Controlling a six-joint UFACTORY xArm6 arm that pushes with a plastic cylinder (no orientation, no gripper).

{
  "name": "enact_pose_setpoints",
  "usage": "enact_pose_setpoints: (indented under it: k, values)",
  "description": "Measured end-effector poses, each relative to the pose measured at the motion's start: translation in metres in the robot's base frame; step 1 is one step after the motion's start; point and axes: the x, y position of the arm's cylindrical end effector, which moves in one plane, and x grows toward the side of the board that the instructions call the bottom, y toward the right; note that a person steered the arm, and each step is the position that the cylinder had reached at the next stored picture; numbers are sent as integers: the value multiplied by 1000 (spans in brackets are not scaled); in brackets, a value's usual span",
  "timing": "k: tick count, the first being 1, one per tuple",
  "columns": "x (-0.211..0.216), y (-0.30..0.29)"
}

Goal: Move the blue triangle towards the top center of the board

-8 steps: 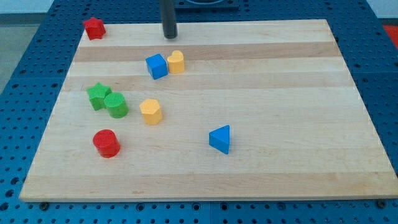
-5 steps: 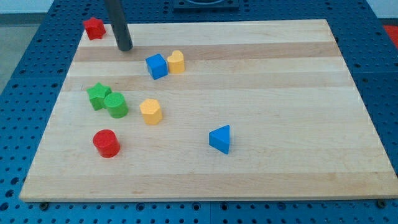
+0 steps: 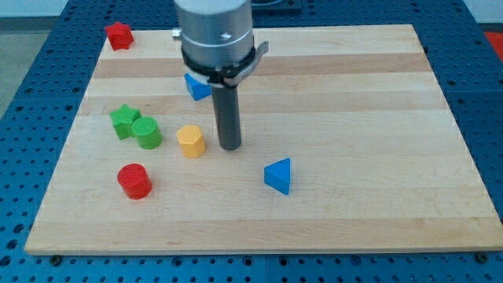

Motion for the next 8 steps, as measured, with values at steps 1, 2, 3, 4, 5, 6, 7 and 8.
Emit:
enact_pose_setpoints:
  k: [1, 2, 3, 4, 5, 6, 7, 8]
  values:
    - [42, -21]
    - [74, -5]
    - [78, 49]
    - [71, 66]
    - [59, 83]
    - [42, 89]
    - [26, 90]
    - [13, 103]
